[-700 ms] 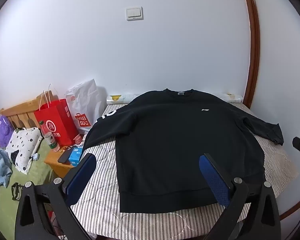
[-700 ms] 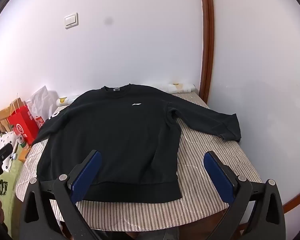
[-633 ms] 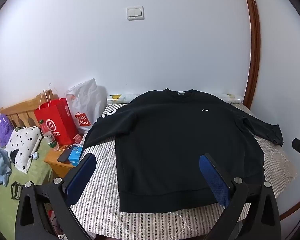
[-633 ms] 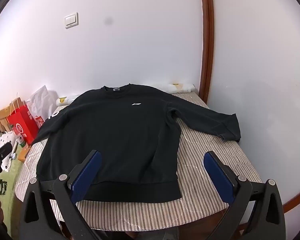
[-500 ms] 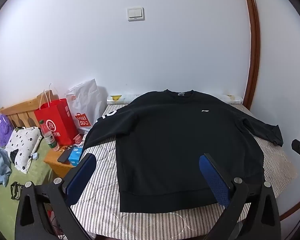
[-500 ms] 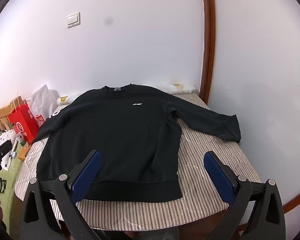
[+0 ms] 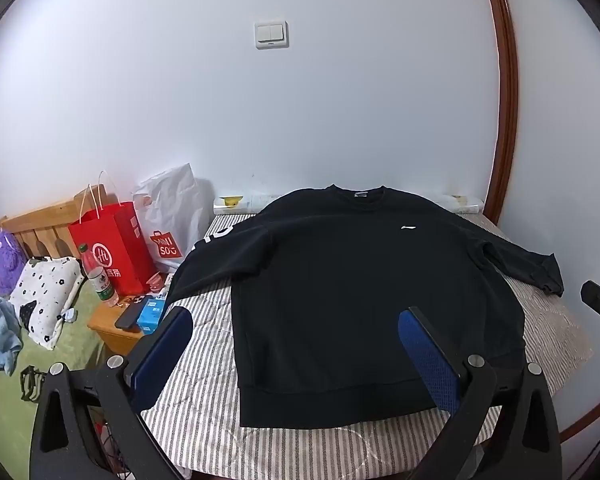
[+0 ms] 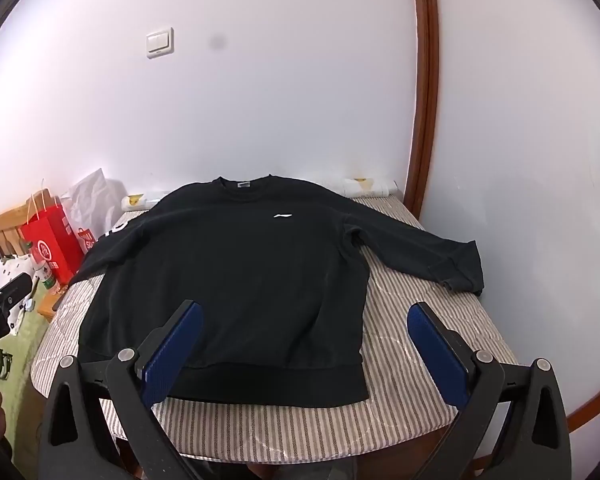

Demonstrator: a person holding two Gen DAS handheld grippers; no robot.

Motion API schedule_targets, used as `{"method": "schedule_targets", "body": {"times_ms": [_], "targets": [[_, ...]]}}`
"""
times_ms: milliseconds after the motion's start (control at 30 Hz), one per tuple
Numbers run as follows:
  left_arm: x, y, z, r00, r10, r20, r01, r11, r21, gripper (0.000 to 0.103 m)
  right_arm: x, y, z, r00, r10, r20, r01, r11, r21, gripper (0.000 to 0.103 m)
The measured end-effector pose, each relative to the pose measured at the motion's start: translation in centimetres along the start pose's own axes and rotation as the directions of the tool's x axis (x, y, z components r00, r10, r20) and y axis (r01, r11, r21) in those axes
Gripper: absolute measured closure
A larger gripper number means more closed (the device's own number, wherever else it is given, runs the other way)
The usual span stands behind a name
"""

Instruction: Fold small clothes

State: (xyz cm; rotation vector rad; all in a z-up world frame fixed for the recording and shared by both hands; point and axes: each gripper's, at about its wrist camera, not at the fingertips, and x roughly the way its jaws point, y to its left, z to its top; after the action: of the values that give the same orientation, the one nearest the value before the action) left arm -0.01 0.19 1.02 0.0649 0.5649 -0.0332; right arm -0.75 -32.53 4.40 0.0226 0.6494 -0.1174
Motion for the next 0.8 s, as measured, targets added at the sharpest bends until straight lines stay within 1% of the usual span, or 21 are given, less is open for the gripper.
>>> {"method": "schedule_targets", "body": {"times_ms": [433,800], "targets": [[-0.44,-0.18,0.23,1.0,-0.004,0.014,0.005,1.0,-0.002,0.0,-0.21,0.44,0.47,1.0,-0.006,0.001,0.006,1.0,-0.008,0.002],[-0.66,-0.27,0.28,1.0,-0.008,0.021,0.008,1.0,-0.003,0.0,-0.45,0.37,-0.15,1.0,-0.003,0.009,0.003,1.0,-0.009,0.002]]}}
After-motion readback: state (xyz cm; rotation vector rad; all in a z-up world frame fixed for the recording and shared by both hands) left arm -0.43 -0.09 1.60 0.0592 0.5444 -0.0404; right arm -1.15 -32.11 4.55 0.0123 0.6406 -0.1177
